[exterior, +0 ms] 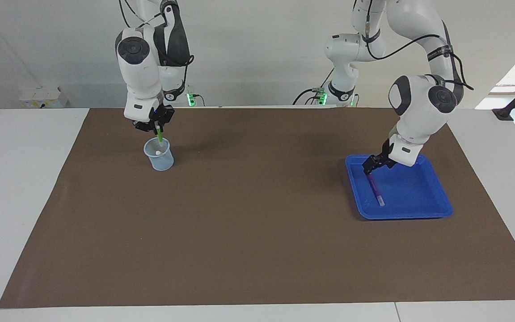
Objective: Transfer and insert pens with both arms
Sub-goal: 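Grasp the purple pen with the left gripper while the right gripper returns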
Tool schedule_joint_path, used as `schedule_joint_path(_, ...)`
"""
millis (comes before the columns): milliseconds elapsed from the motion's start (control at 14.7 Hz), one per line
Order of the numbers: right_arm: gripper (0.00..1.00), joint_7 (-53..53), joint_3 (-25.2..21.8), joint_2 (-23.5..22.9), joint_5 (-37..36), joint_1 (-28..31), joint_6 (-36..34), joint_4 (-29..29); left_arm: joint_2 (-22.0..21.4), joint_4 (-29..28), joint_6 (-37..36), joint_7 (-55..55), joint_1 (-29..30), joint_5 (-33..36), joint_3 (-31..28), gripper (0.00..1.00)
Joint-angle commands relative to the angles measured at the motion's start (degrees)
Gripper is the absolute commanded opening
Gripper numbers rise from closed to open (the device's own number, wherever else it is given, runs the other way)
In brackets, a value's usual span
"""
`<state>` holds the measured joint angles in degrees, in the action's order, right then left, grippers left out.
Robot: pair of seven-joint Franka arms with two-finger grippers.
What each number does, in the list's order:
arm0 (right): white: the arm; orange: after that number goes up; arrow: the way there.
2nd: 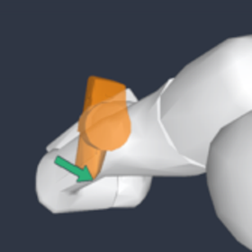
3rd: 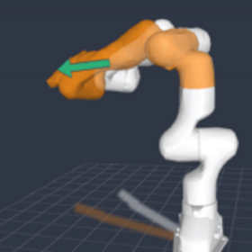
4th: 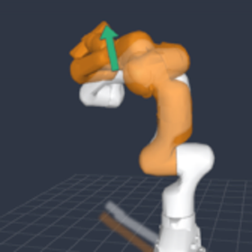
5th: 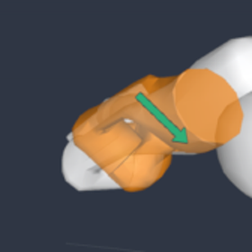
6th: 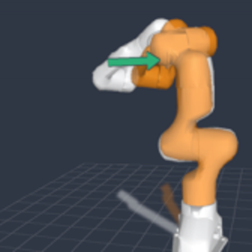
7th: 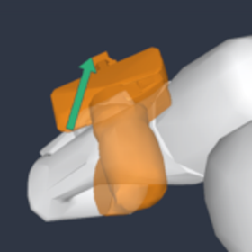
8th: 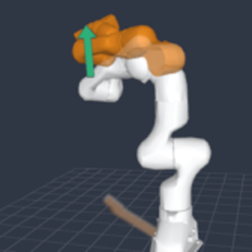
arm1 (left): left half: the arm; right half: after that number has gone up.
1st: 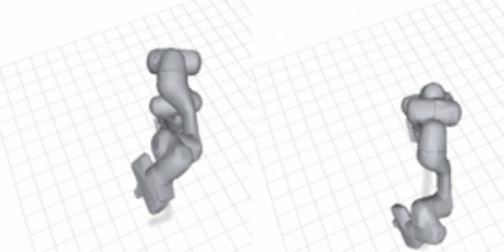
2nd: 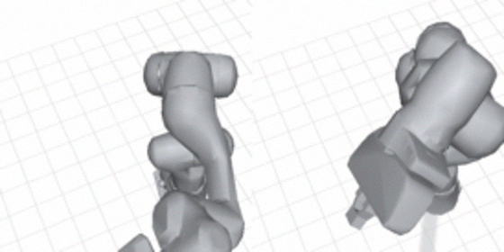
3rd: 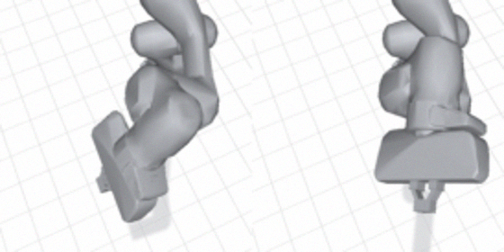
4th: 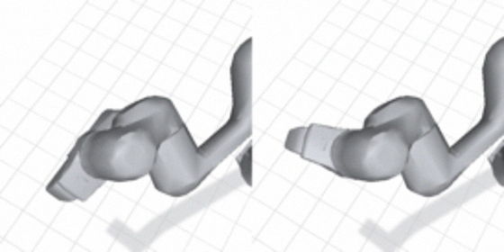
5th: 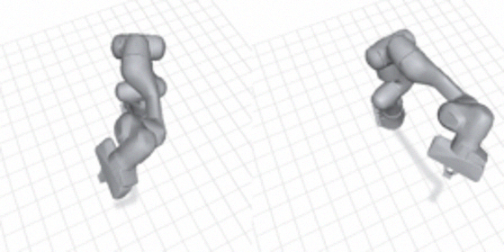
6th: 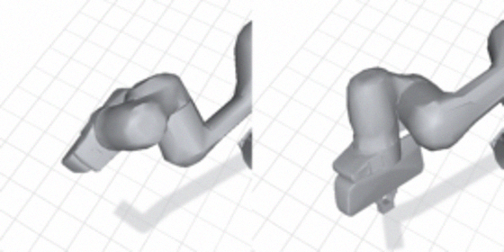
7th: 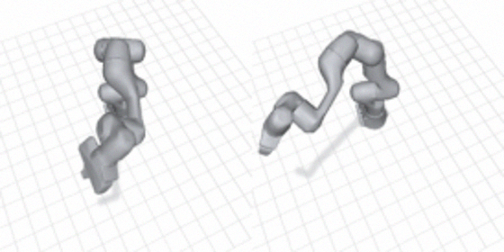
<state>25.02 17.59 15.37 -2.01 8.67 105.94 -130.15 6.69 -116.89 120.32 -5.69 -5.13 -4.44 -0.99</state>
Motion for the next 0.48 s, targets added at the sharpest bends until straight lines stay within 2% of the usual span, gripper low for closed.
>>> schedule_joint_path(0,1.00,1.70,0.60,0.98,-0.55,0.92,0.50,0.93,1.38,-1.85,3.77,5.68,0.21,1.18,0.29,1.00)
schedule_joint_path(136,1.00,1.17,0.87,-0.07,1.64,0.21,-0.03,5.49,4.28,-1.85,6.41,6.56,0.13,1.18,0.29,1.00)
schedule_joint_path(273,1.00,0.82,0.87,-2.09,11.01,-0.58,0.05,9.63,6.65,-1.85,8.52,7.44,0.12,1.97,0.29,1.00)
schedule_joint_path(409,1.00,-4.76,0.96,-2.98,22.78,-0.67,1.28,10.53,7.98,-1.50,9.15,7.53,0.12,4.34,0.38,1.00)
